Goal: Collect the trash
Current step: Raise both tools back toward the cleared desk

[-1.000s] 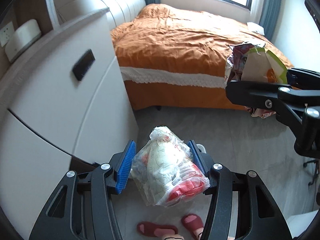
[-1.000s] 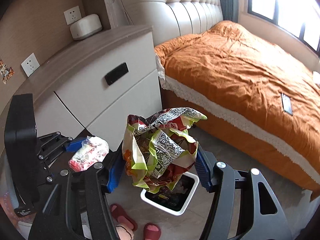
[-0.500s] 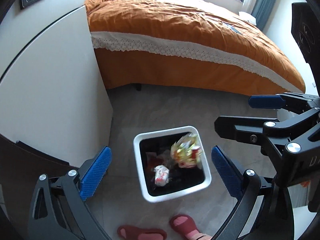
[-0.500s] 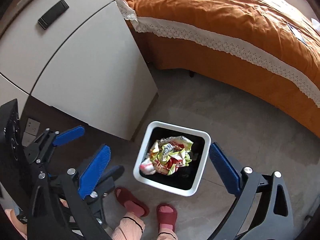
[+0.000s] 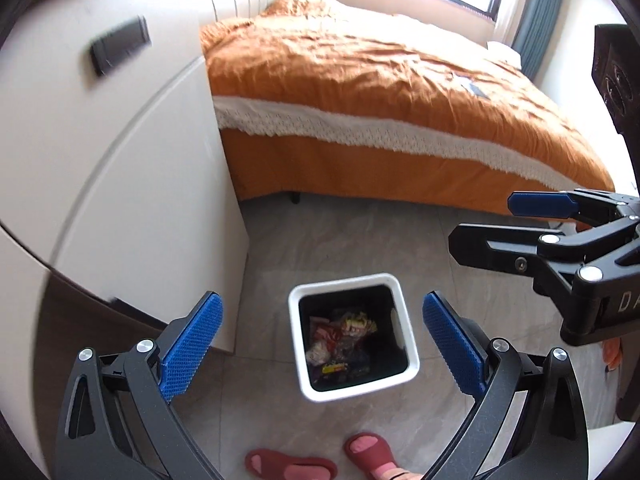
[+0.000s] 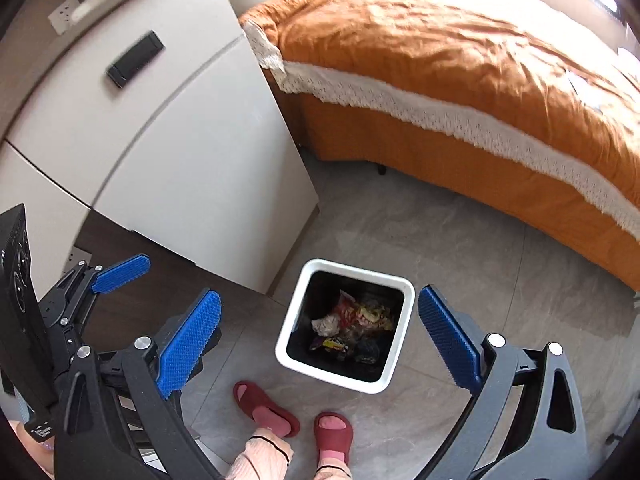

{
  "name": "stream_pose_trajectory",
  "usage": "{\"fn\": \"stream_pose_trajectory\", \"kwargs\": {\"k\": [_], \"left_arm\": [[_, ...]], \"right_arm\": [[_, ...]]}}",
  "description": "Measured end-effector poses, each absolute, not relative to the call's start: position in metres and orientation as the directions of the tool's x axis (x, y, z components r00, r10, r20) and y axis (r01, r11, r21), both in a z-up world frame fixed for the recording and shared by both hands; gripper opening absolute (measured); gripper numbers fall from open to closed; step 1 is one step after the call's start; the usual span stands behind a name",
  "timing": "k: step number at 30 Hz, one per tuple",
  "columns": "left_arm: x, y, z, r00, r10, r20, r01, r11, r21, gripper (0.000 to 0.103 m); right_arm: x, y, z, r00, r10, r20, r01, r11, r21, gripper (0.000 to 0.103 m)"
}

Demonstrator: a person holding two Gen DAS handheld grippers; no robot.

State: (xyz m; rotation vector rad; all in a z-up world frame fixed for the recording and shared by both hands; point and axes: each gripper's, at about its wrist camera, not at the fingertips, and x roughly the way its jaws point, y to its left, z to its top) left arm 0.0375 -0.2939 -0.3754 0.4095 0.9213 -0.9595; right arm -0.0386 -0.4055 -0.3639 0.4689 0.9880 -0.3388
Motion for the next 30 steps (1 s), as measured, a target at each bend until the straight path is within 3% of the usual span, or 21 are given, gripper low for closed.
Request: {"fn": "stream_pose_trajectory", "kwargs": {"k": [8, 19, 30], "left_arm": [[0.040, -0.258, -0.257, 0.399, -0.556, -0.730, 0.752, 0.653, -0.086, 0.098], [0.028, -0.188, -0.125, 0.605, -0.496, -0.623, 0.598, 0.799, -0.056, 0.098], [0.016, -0.104, -0.051, 0.809, -0.245, -0.534, 0.294, 0.956, 0.008, 0.098]], "right_arm": [[-0.049, -0.375, -0.240, 0.678, -0.168, -0.715, 0.384, 0.911, 0.151, 0.098], [-0.046, -0.329, -0.114, 0.846, -0.104, -0.523, 0.197, 0.972, 0.126, 0.098], [-0.023, -0.263, -0.036, 0.935, 0.068, -0.349, -0.055, 0.997, 0.046, 0.098]]}}
